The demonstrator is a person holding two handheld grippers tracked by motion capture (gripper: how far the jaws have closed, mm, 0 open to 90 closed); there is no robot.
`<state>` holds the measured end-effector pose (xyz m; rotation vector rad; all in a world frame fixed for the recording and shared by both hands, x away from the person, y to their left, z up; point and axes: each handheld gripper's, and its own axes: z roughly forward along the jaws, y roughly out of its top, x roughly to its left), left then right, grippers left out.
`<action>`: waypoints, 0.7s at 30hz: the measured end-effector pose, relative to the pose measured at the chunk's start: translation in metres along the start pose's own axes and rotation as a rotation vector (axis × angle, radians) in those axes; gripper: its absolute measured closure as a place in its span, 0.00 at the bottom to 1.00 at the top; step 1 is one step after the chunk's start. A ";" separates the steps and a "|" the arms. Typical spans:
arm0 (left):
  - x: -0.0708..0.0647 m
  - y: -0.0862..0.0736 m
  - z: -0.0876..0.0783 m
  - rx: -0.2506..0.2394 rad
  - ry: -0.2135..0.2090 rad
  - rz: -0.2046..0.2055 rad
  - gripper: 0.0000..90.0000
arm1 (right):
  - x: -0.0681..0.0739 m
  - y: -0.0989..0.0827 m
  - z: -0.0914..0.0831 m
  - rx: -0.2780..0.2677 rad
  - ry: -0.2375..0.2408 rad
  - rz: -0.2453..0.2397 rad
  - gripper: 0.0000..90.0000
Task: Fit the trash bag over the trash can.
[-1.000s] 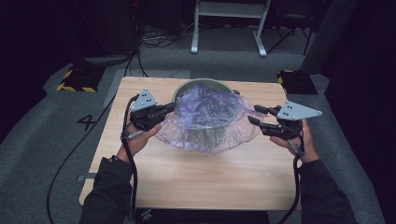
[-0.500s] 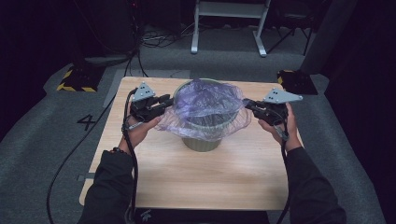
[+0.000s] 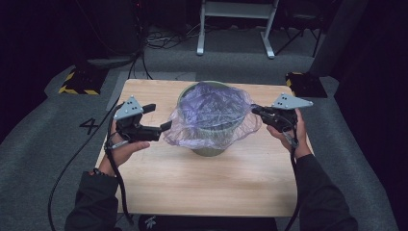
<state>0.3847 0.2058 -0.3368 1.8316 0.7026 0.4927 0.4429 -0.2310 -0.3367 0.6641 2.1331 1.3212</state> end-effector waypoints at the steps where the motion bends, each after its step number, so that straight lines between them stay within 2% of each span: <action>1: -0.005 -0.001 0.001 0.008 -0.016 0.010 0.17 | 0.000 0.000 0.000 0.000 0.001 -0.001 0.99; 2: -0.013 -0.002 0.003 0.015 -0.046 0.032 0.17 | 0.001 0.000 -0.001 0.002 0.003 -0.002 0.98; 5: -0.023 -0.001 0.011 0.053 -0.013 0.065 0.18 | 0.003 -0.001 -0.002 0.004 0.007 -0.010 0.98; 6: -0.024 -0.001 0.014 0.057 -0.015 0.069 0.20 | 0.003 -0.002 -0.003 0.004 0.007 -0.010 0.98; 10: -0.019 -0.003 0.026 0.097 -0.025 0.063 0.41 | 0.001 -0.007 -0.004 0.005 0.017 0.012 0.98; 11: -0.019 -0.005 0.028 0.103 -0.021 0.061 0.50 | 0.001 -0.009 -0.004 0.004 0.018 0.012 0.98; 13: -0.019 -0.009 0.030 0.112 -0.050 0.074 0.59 | 0.002 -0.013 -0.005 0.006 0.027 0.016 0.98; 15: -0.021 -0.014 0.034 0.123 -0.027 0.092 0.65 | 0.002 -0.017 -0.005 0.005 0.034 0.018 0.98; 16: -0.021 -0.016 0.036 0.129 -0.034 0.092 0.69 | 0.002 -0.020 -0.005 0.009 0.034 0.020 0.98; 21: -0.022 -0.024 0.043 0.119 -0.021 0.083 0.69 | 0.005 -0.031 -0.003 0.022 0.043 0.044 0.98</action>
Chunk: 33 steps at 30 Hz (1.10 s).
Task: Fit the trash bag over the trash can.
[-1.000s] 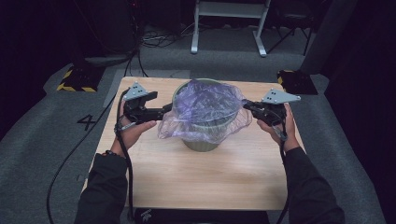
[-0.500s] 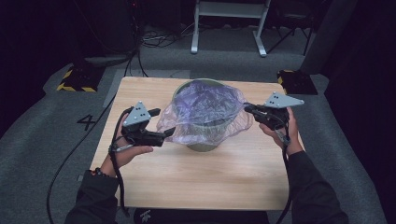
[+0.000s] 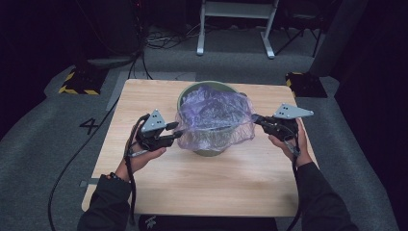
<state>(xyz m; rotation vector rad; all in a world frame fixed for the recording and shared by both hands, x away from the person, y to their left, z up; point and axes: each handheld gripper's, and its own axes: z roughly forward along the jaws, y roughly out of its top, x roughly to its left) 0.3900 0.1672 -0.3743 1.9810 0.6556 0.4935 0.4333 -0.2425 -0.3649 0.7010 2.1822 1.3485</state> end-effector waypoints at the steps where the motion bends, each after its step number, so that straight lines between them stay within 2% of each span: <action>1: -0.001 -0.001 0.001 -0.006 0.010 -0.008 0.64 | 0.000 -0.002 0.000 0.001 0.001 0.001 0.98; 2: -0.002 -0.002 0.003 -0.006 0.027 -0.023 0.56 | 0.000 -0.003 0.000 0.000 0.002 0.003 0.98; 5: -0.004 -0.005 0.004 -0.019 0.040 -0.037 0.31 | 0.001 -0.006 -0.001 -0.001 0.003 0.002 0.98; 7: -0.005 -0.007 0.006 -0.031 0.047 -0.055 0.24 | 0.002 -0.007 -0.002 -0.005 0.011 0.006 0.98; 10: -0.005 -0.008 0.011 -0.012 0.071 -0.071 0.20 | 0.004 -0.008 -0.002 0.004 0.016 0.001 0.98; 13: -0.002 -0.009 0.015 0.008 0.091 -0.073 0.25 | 0.004 -0.010 -0.001 0.011 0.016 -0.003 0.98; 15: 0.000 -0.010 0.017 0.022 0.130 -0.073 0.27 | 0.004 -0.012 0.000 0.016 0.016 -0.004 0.98; 19: 0.009 -0.012 0.019 0.026 0.165 -0.088 0.27 | 0.003 -0.015 0.002 0.031 0.012 -0.005 0.98; 21: 0.016 -0.013 0.018 0.026 0.173 -0.097 0.27 | 0.001 -0.017 0.003 0.041 0.000 -0.007 0.98; 23: 0.023 -0.015 0.016 0.009 0.164 -0.118 0.27 | -0.001 -0.019 0.003 0.043 -0.008 -0.006 0.98; 25: 0.028 -0.016 0.013 0.002 0.170 -0.124 0.27 | -0.002 -0.021 0.002 0.049 -0.013 0.001 0.98; 26: 0.030 -0.016 0.010 -0.012 0.160 -0.126 0.27 | -0.003 -0.022 0.002 0.050 -0.019 -0.001 0.96; 27: 0.032 -0.016 0.007 -0.030 0.149 -0.124 0.27 | -0.004 -0.023 0.001 0.049 -0.022 0.002 0.92; 29: 0.032 -0.014 -0.001 -0.057 0.158 -0.109 0.28 | -0.005 -0.023 -0.002 0.037 -0.020 0.009 0.82; 30: 0.032 -0.012 -0.005 -0.068 0.161 -0.104 0.29 | -0.005 -0.022 -0.004 0.026 -0.019 -0.002 0.68; 31: 0.032 -0.011 -0.008 -0.076 0.165 -0.095 0.29 | -0.004 -0.021 -0.007 0.019 -0.011 -0.008 0.61; 33: 0.031 -0.008 -0.014 -0.101 0.159 -0.085 0.30 | -0.001 -0.018 -0.010 0.020 -0.026 -0.024 0.50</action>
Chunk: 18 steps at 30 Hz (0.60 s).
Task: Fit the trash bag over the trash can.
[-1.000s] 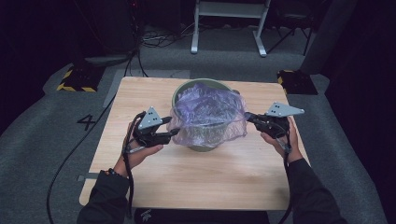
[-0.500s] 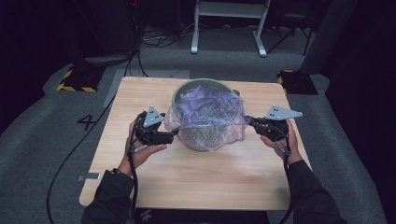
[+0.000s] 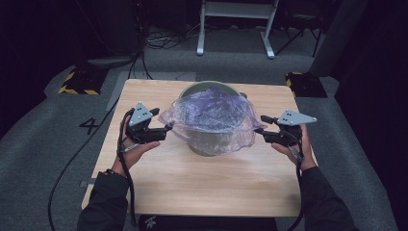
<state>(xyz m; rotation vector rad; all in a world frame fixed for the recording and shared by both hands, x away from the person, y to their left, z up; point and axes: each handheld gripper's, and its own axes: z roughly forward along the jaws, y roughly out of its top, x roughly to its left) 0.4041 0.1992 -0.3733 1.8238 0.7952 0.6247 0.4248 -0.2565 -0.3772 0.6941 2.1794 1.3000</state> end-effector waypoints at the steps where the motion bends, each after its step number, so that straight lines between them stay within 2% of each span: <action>1: 0.000 0.002 -0.003 -0.004 0.000 0.007 0.30 | 0.002 0.002 -0.003 -0.010 -0.001 -0.014 0.46; 3: -0.001 0.006 -0.006 -0.004 0.014 0.020 0.30 | 0.006 0.008 -0.008 -0.027 -0.008 -0.043 0.41; 5: -0.001 0.010 -0.010 -0.023 0.009 0.020 0.30 | 0.010 0.015 -0.013 -0.058 -0.013 -0.068 0.38; 7: -0.001 0.012 -0.010 -0.024 -0.003 0.032 0.30 | 0.014 0.022 -0.017 -0.082 -0.019 -0.081 0.38; 10: -0.001 0.016 -0.006 0.002 -0.003 0.053 0.31 | 0.018 0.031 -0.017 -0.094 -0.042 -0.113 0.40; 13: 0.001 0.020 0.000 0.021 -0.022 0.062 0.34 | 0.016 0.038 -0.014 -0.101 -0.058 -0.126 0.59; 14: 0.001 0.022 0.003 0.025 -0.022 0.068 0.37 | 0.014 0.040 -0.011 -0.099 -0.050 -0.125 0.66; 15: 0.002 0.023 0.005 0.032 -0.016 0.081 0.42 | 0.012 0.042 -0.009 -0.102 -0.050 -0.121 0.74; 17: 0.002 0.027 0.009 0.048 -0.037 0.099 0.49 | 0.006 0.046 -0.004 -0.104 -0.048 -0.100 0.84; 18: 0.001 0.028 0.012 0.052 -0.020 0.119 0.54 | 0.004 0.048 -0.003 -0.104 -0.046 -0.094 0.86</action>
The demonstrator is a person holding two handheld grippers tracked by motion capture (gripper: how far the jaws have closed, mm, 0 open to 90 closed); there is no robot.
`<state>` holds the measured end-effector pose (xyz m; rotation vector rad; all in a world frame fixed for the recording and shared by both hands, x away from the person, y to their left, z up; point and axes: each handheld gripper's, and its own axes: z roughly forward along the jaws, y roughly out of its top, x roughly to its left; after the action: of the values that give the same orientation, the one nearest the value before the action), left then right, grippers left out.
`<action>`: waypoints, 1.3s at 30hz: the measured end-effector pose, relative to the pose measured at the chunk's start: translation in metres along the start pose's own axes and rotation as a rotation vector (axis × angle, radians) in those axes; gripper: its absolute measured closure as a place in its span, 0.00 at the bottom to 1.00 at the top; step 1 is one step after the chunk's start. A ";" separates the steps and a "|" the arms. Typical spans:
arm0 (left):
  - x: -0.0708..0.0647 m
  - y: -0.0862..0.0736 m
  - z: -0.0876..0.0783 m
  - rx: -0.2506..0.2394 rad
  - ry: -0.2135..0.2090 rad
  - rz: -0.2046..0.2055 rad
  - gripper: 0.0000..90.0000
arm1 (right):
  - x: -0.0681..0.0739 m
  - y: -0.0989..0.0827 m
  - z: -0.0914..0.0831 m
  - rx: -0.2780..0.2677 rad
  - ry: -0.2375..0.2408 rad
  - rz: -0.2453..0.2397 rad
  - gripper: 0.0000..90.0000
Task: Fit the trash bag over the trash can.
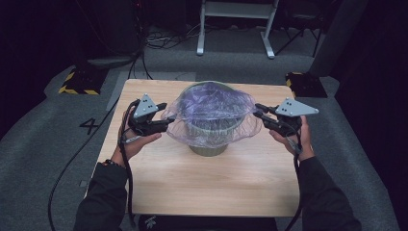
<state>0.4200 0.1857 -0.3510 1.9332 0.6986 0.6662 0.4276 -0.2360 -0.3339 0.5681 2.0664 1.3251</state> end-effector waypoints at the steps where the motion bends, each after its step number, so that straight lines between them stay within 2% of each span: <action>1: 0.000 0.001 0.002 0.007 0.009 0.008 0.60 | -0.003 0.002 0.003 0.006 -0.002 0.003 0.89; 3: 0.002 0.003 0.006 0.017 -0.006 0.004 0.66 | -0.008 0.003 0.007 0.023 -0.006 0.018 0.91; 6: 0.005 0.005 0.013 0.029 0.007 0.008 0.73 | -0.016 0.003 0.014 0.041 -0.007 0.066 0.95; 8: 0.006 0.007 0.018 0.024 0.029 0.011 0.76 | -0.020 0.003 0.018 0.049 -0.008 0.086 0.97; 9: 0.006 0.008 0.019 0.024 0.041 0.008 0.77 | -0.023 0.002 0.022 0.056 -0.024 0.096 0.98; 10: 0.006 0.009 0.020 0.020 0.052 0.004 0.76 | -0.024 0.002 0.023 0.057 -0.024 0.103 0.99; 12: 0.007 0.009 0.018 -0.020 0.054 -0.035 0.65 | -0.026 0.003 0.026 0.060 -0.033 0.112 1.00; 13: 0.007 0.009 0.014 -0.045 0.021 -0.052 0.59 | -0.027 0.003 0.027 0.060 -0.036 0.117 1.00; 16: 0.001 0.007 0.005 -0.069 -0.007 -0.045 0.44 | -0.027 0.002 0.027 0.057 -0.034 0.122 1.00; 19: -0.006 0.002 -0.004 -0.067 -0.053 -0.051 0.31 | -0.027 0.001 0.026 0.060 -0.033 0.126 1.00; 21: -0.013 -0.003 -0.010 -0.083 -0.072 -0.052 0.26 | -0.026 0.001 0.025 0.059 -0.032 0.130 1.00; 25: -0.032 -0.011 -0.021 -0.101 -0.112 -0.029 0.20 | -0.024 0.003 0.023 0.062 -0.028 0.125 1.00; 27: -0.043 -0.014 -0.023 -0.098 -0.139 -0.012 0.19 | -0.023 0.004 0.024 0.070 -0.031 0.118 1.00; 29: -0.052 -0.017 -0.021 -0.087 -0.135 -0.002 0.19 | -0.023 0.006 0.024 0.067 -0.032 0.123 1.00; 30: -0.057 -0.019 -0.018 -0.074 -0.141 0.011 0.19 | -0.023 0.006 0.024 0.066 -0.031 0.121 1.00; 34: -0.069 -0.023 -0.002 -0.027 -0.147 0.008 0.19 | -0.021 0.006 0.026 0.076 -0.024 0.115 1.00; 37: -0.073 -0.023 0.012 0.020 -0.119 0.014 0.20 | -0.021 0.006 0.027 0.080 -0.021 0.115 1.00; 38: -0.073 -0.023 0.014 0.022 -0.119 0.017 0.22 | -0.021 0.006 0.027 0.081 -0.021 0.115 1.00; 39: -0.074 -0.023 0.016 0.023 -0.090 0.033 0.28 | -0.020 0.006 0.027 0.081 -0.021 0.116 1.00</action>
<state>0.3756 0.1328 -0.3899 1.9872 0.6222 0.5902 0.4614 -0.2290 -0.3316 0.7437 2.1056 1.2983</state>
